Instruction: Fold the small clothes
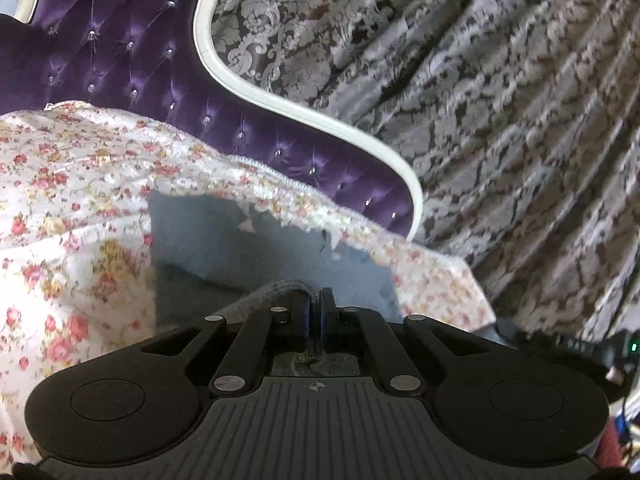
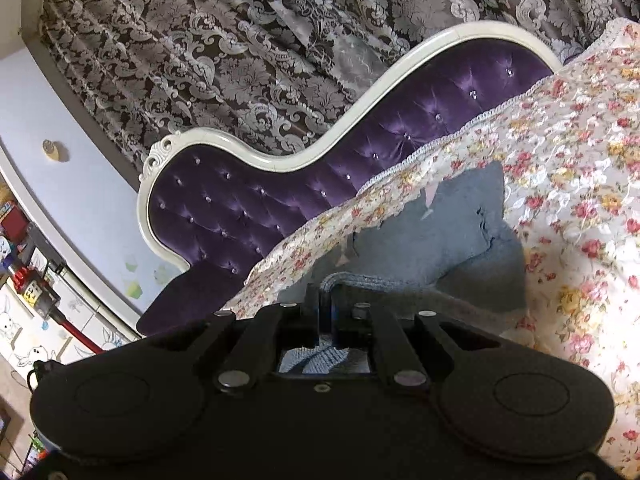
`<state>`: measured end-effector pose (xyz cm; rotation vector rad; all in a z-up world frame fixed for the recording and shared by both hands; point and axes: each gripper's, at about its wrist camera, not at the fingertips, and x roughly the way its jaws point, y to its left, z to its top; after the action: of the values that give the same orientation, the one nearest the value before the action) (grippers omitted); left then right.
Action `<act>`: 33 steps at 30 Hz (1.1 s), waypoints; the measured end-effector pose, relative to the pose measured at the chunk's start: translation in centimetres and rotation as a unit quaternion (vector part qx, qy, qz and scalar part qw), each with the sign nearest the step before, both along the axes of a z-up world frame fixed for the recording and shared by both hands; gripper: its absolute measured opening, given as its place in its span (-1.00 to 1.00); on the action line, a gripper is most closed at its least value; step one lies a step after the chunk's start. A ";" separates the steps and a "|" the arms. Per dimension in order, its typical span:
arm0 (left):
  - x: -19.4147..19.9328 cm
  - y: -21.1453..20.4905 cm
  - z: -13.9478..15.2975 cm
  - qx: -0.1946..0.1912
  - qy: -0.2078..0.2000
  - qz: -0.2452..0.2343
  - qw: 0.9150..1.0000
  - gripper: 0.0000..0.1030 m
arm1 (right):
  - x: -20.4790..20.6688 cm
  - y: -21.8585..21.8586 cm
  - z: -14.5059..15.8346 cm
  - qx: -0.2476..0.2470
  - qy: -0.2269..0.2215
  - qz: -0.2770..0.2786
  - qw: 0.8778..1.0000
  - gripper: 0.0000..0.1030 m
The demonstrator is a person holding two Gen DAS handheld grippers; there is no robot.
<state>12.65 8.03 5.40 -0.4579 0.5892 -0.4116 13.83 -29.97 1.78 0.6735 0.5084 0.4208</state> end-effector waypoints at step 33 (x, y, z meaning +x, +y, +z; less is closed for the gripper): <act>26.5 -1.4 -7.9 0.103 0.075 0.069 0.990 -0.92 | 26.9 -1.5 -6.5 -0.038 0.065 -0.070 0.995 -0.76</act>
<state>39.19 6.58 -2.54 -0.3312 0.7330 -0.1836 40.78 -31.50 -4.76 0.6621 0.5926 0.2250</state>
